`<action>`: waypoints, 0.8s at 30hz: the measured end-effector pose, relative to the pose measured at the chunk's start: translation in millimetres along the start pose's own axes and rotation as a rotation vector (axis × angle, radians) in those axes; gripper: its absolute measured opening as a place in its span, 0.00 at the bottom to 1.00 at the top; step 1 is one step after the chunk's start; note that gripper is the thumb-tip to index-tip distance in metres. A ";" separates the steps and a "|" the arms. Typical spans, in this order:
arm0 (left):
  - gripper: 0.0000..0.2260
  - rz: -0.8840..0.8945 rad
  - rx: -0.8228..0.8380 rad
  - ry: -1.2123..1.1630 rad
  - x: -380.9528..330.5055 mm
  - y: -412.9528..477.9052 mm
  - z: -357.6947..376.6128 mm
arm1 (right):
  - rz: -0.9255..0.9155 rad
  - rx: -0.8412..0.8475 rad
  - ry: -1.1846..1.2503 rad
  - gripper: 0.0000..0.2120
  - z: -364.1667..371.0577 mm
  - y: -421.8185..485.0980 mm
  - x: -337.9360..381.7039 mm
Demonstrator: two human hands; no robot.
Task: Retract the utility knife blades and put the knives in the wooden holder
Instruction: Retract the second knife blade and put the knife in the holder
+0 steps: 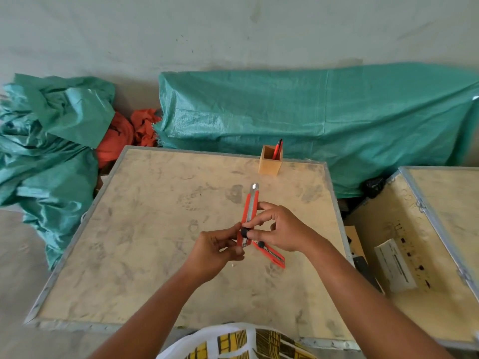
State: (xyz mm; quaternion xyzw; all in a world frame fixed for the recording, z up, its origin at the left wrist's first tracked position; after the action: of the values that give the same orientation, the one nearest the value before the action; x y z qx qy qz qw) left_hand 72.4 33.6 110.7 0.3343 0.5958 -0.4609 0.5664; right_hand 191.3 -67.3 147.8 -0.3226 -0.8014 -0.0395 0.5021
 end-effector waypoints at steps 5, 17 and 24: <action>0.23 0.016 -0.005 -0.004 -8.2 5.7 -8.1 | -0.034 -0.054 0.051 0.12 3.8 -0.3 8.1; 0.24 0.037 -0.001 0.050 -16.8 15.2 -11.9 | -0.052 -0.248 0.112 0.10 -5.7 0.7 -1.9; 0.24 0.036 -0.022 0.056 -14.8 20.0 -9.4 | -0.067 -0.230 0.169 0.14 -9.6 -0.1 -4.6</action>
State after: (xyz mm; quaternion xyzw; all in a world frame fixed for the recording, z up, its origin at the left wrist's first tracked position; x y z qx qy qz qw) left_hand 89.3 51.2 121.3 0.3514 0.6104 -0.4344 0.5615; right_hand 200.0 -73.3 148.7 -0.3468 -0.7568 -0.1749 0.5257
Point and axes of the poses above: each hand's wrist, its own y-axis towards the middle knuckle, its own z-axis out of the palm, x = y × z, the point moved 9 cm from there along y, towards the middle knuckle, and after that the axes turned 4 degrees about z, right-handed, at the moved point
